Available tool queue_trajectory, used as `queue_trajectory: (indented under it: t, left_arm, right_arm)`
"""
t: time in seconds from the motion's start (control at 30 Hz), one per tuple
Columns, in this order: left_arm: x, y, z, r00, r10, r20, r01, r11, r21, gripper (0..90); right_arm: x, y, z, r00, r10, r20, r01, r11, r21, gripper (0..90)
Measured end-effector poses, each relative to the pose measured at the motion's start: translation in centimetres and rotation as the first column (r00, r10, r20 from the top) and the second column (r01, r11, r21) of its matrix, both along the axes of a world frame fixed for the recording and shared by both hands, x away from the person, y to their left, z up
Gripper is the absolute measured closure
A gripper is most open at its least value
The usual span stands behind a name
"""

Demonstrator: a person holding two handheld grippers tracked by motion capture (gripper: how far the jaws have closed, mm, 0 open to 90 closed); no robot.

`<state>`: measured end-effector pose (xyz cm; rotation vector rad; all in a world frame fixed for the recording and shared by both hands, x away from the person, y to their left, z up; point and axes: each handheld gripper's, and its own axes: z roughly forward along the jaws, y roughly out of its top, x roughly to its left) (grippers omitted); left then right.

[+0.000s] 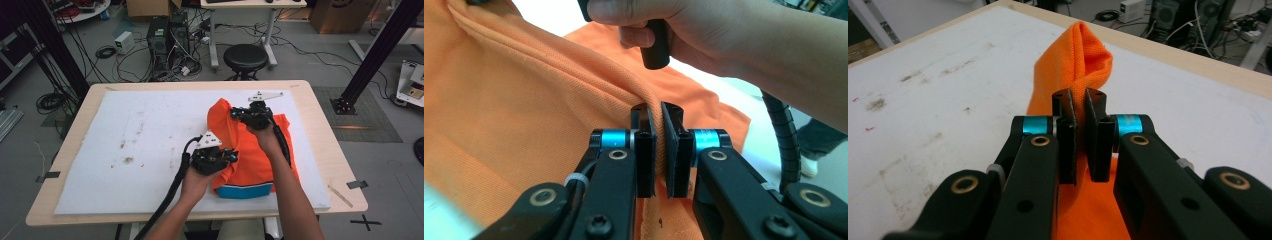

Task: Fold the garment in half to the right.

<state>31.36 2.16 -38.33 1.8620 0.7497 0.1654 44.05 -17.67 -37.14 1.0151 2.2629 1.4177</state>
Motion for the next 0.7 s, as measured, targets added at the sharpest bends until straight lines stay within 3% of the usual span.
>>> queue_trajectory:
  t: [0.33, 0.7]
  left_arm:
    - [1.1, -4.9, 0.2, 0.9973, -0.07, -0.022, 0.07, 0.997, 0.033, 84.8]
    - [2.5, -9.5, -0.1, 0.9911, -0.112, -0.072, 0.115, 0.9923, 0.047, 84.7]
  right_arm:
    - [-0.6, -4.6, -0.2, 0.9974, -0.072, 0.006, 0.072, 0.997, 0.02, 85.9]
    - [-0.8, -8.8, -1.0, 0.986, -0.166, -0.007, 0.166, 0.986, 0.006, 85.9]
